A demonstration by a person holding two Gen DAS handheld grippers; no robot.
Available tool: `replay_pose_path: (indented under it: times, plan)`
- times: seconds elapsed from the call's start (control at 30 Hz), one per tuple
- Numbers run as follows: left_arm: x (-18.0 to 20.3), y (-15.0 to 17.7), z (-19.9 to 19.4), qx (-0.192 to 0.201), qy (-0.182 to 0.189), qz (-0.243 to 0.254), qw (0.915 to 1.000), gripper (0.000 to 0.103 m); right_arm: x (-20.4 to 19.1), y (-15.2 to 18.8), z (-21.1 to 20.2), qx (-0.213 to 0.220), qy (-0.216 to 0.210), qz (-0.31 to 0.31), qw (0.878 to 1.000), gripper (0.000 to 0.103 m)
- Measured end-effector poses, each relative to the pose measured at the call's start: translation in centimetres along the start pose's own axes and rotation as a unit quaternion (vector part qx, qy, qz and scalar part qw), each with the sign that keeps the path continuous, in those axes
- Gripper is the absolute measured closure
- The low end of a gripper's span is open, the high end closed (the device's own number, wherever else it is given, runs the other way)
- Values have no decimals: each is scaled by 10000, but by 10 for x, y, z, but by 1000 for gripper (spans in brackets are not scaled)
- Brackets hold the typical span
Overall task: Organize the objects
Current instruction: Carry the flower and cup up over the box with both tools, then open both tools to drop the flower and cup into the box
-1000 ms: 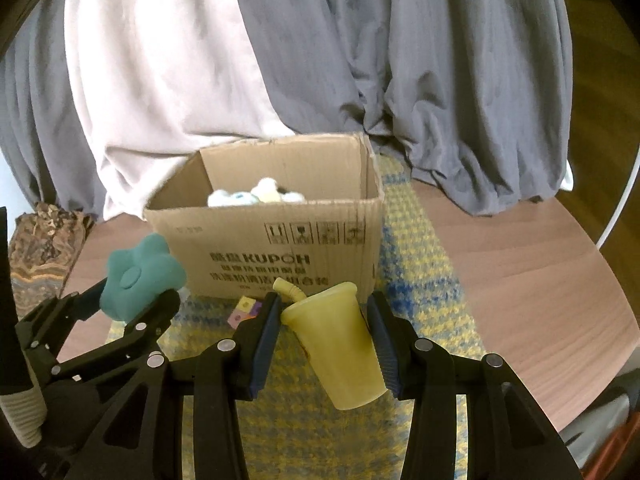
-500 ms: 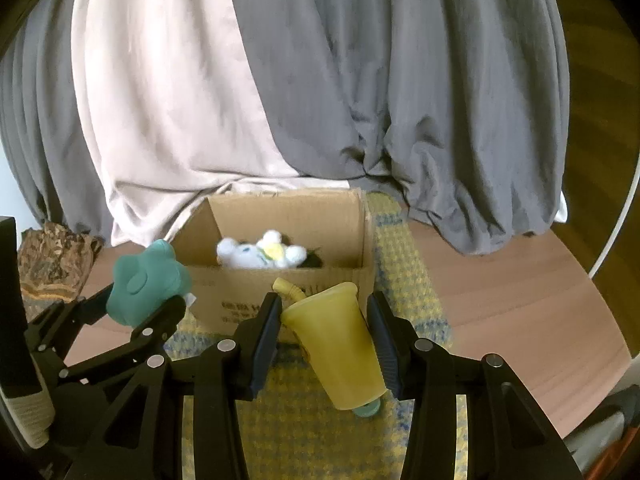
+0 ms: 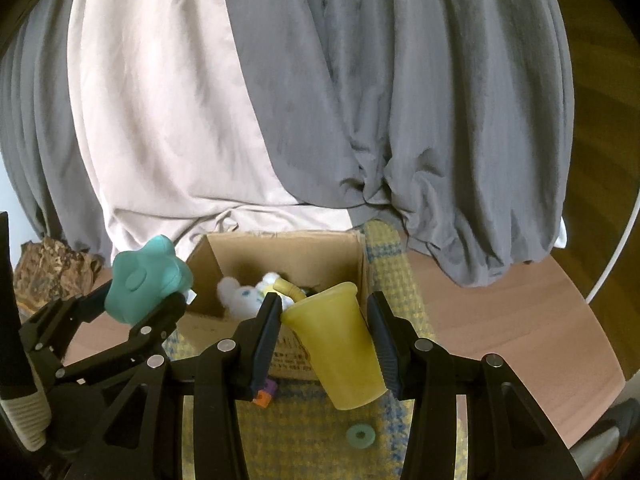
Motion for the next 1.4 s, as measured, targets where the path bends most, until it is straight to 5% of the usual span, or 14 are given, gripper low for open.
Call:
replay_pose_path:
  times: [0.83, 1.2, 1.3, 1.37, 1.4]
  plan:
    - [-21, -47, 52, -180, 131, -73, 9997, 41, -14, -50, 57, -349, 61, 18, 9994, 58]
    - [-28, -38, 86, -521, 154, -102, 9985, 35, -18, -52, 87, -526, 116, 59, 9985, 58]
    - [-29, -36, 88, -545, 83, -107, 9984, 29, -14, -51, 90, -537, 153, 105, 9984, 40]
    - [-29, -33, 88, -566, 14, -96, 9983, 16, -11, -51, 89, -478, 166, 164, 9986, 17]
    - [-30, -33, 89, -576, -14, -96, 9983, 8, -10, -51, 88, -453, 161, 183, 9987, 16]
Point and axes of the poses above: each gripper's, at about its wrist camera, not at the fingertips, and z roughly the way its jaws point, x to its right, y to its underside, the point moved 5 cm from there along z, roughly the way its jaws point, and after that the axes turned 9 degrees about z, right-handed, at the moved point
